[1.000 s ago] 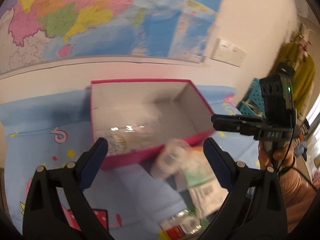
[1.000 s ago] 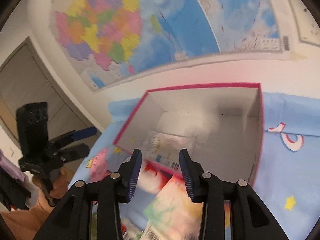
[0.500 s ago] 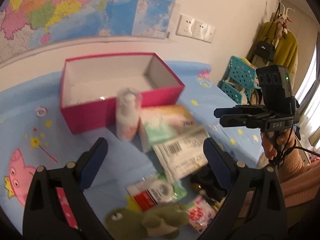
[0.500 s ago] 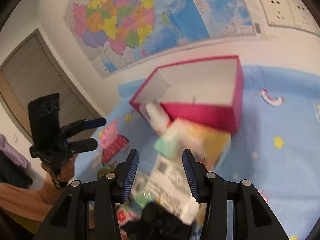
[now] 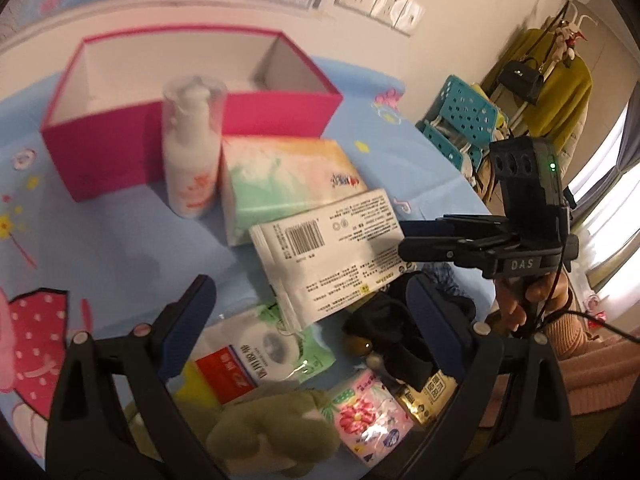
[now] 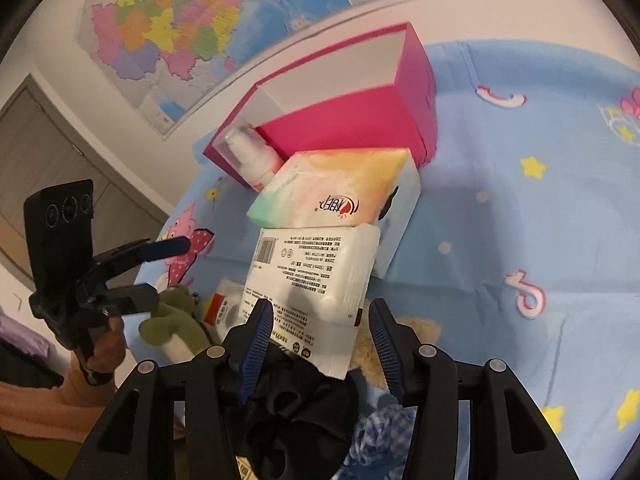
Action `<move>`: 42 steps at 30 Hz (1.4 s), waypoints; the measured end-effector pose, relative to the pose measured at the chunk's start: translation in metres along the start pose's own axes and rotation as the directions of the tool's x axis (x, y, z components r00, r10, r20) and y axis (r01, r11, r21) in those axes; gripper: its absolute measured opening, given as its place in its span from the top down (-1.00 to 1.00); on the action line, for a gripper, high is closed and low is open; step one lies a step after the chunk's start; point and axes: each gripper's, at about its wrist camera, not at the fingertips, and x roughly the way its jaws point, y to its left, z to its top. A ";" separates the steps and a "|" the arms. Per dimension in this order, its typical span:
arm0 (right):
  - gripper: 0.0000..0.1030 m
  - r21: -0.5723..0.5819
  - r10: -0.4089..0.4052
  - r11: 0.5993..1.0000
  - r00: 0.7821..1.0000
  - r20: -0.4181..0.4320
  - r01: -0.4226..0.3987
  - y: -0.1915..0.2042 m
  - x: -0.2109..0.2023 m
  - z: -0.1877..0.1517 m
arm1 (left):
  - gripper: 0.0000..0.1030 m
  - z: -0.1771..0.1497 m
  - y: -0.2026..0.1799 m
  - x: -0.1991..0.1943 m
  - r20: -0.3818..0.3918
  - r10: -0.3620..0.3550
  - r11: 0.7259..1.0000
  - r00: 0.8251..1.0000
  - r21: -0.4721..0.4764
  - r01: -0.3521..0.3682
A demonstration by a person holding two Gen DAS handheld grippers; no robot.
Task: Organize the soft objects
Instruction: 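Grasp the white barcoded paper package with the right gripper, then carry the package over the pink box and release it inside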
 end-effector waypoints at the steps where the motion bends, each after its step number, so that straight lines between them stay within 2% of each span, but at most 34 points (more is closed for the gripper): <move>1: 0.02 0.000 0.003 1.000 1.000 0.003 -0.003 0.000 0.002 0.000 | -0.87 0.001 0.001 0.005 -0.014 -0.006 1.000 1.000 -0.006 0.006; 4: 0.02 -0.013 0.003 1.000 1.000 0.010 -0.003 0.003 0.005 0.000 | -0.87 0.004 0.003 0.024 -0.083 -0.003 1.000 0.997 -0.032 0.001; 6: 0.03 -0.015 0.007 1.000 1.000 0.010 -0.007 0.003 0.006 -0.001 | -0.87 0.005 0.003 0.031 -0.103 -0.014 0.999 0.995 -0.041 0.010; 8: 0.16 -0.018 -0.003 1.000 1.000 0.013 0.003 0.003 0.007 0.000 | -0.87 0.006 0.001 0.038 -0.125 -0.034 0.999 0.992 -0.041 0.029; 9: 0.32 -0.018 -0.014 1.000 1.000 0.015 0.014 0.002 0.007 -0.001 | -0.87 0.006 0.000 0.040 -0.133 -0.032 0.999 0.991 -0.040 0.027; 10: 0.40 -0.015 -0.012 1.000 1.000 0.015 0.012 0.001 0.007 -0.001 | -0.87 0.006 -0.001 0.043 -0.146 -0.033 0.999 0.989 -0.037 0.027; 14: 0.41 -0.013 0.004 1.000 1.000 0.022 -0.004 -0.002 0.007 -0.001 | -0.87 0.008 0.001 0.055 -0.188 -0.078 0.996 0.979 -0.058 0.068; 17: 0.44 -0.013 0.013 1.000 1.000 0.027 -0.012 -0.003 0.006 -0.001 | -0.86 0.009 0.004 0.063 -0.211 -0.088 0.994 0.974 -0.076 0.073; 20: 0.45 -0.017 0.013 1.000 0.999 0.033 -0.012 -0.002 0.006 -0.002 | -0.64 0.008 0.005 0.065 -0.210 -0.084 0.994 0.974 -0.084 0.068; 25: 0.47 -0.031 0.013 0.999 0.999 0.038 -0.012 0.001 0.003 -0.001 | -0.50 0.008 0.005 0.060 -0.190 -0.107 0.991 0.976 -0.105 0.088; 28: 0.49 -0.049 0.020 0.999 0.999 0.041 -0.018 0.007 0.000 0.000 | -0.50 0.009 0.002 0.049 -0.163 -0.120 0.989 0.979 -0.101 0.105; 34: 0.51 -0.086 0.043 0.996 0.994 0.097 -0.035 0.019 -0.021 0.010 | -0.50 0.024 -0.014 0.022 -0.099 -0.094 0.995 0.991 -0.055 0.089; 42: 0.51 -0.125 0.065 0.991 0.980 0.188 -0.042 0.022 -0.039 0.054 | -0.50 0.080 -0.027 0.001 -0.037 -0.015 1.000 0.999 -0.004 0.015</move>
